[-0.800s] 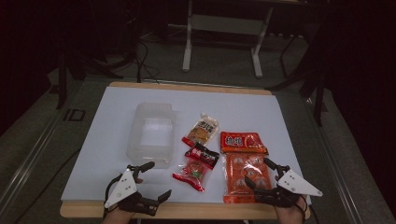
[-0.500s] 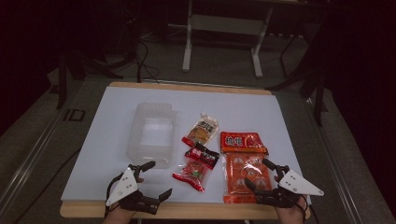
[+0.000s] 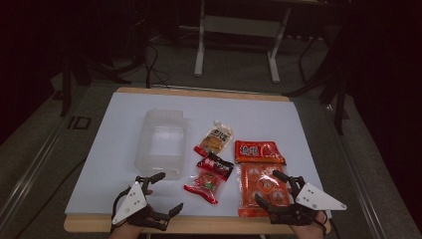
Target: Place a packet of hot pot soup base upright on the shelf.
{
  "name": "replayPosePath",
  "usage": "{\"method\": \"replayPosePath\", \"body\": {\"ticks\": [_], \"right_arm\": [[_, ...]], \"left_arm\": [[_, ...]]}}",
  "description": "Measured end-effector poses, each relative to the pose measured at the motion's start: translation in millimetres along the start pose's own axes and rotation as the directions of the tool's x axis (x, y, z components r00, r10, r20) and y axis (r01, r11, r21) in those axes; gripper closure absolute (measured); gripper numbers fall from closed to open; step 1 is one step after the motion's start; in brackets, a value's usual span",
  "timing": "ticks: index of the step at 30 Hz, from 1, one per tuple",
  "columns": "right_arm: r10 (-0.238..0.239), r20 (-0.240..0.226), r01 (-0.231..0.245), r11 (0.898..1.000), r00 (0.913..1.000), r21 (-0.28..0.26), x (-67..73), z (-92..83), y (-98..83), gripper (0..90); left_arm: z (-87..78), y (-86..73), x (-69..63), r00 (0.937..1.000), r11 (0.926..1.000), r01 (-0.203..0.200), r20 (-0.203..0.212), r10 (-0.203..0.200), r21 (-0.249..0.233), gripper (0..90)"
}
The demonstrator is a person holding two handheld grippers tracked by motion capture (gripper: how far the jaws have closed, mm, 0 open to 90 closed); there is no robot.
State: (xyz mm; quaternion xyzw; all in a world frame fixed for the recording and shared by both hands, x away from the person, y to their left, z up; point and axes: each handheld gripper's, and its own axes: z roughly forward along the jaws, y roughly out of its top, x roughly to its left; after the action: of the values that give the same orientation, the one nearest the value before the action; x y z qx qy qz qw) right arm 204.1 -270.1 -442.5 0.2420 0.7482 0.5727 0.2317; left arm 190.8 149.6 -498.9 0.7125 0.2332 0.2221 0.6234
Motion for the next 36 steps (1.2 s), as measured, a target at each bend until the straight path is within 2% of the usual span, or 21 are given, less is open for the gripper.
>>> {"method": "replayPosePath", "body": {"ticks": [3,7,10,17,22,30,36], "right_arm": [[0.01,-0.018,-0.01,1.0,0.9998,-0.009,-2.5,-0.5,6.3,10.6],[0.005,-0.015,-0.006,1.0,0.9999,-0.016,-7.0,-3.2,16.2,10.6],[-0.003,0.003,0.003,1.0,1.0,-0.021,-12.2,-5.1,22.7,10.6],[-0.041,0.082,0.045,0.998,0.9958,-0.047,-23.4,-7.2,36.6,12.6],[-0.052,0.102,0.059,0.996,0.9934,-0.063,-33.5,-5.9,44.9,12.9],[-0.022,0.115,0.025,0.999,0.9931,-0.028,-59.9,8.0,51.1,13.0],[0.004,0.125,-0.007,1.0,0.9921,0.028,-80.4,23.5,42.1,13.3]], "left_arm": [[0.9,0.0,-0.4,0.9999,0.9999,-0.014,0.002,0.014,0.001,0.7],[1.4,0.3,-1.6,0.9998,0.9998,-0.018,0.007,0.018,-0.003,0.6],[1.2,0.5,-1.9,0.9998,0.9999,-0.016,0.009,0.016,0.0,0.6],[0.7,1.0,-1.9,0.9998,0.9998,-0.021,0.005,0.021,0.001,0.6],[1.0,0.8,-2.0,0.9998,0.9998,-0.02,0.008,0.02,0.003,0.7],[0.4,0.9,-1.9,0.9998,0.9998,-0.021,0.009,0.02,0.003,0.6],[1.3,0.4,-1.9,0.9997,0.9998,-0.02,0.012,0.02,0.007,0.6]]}}
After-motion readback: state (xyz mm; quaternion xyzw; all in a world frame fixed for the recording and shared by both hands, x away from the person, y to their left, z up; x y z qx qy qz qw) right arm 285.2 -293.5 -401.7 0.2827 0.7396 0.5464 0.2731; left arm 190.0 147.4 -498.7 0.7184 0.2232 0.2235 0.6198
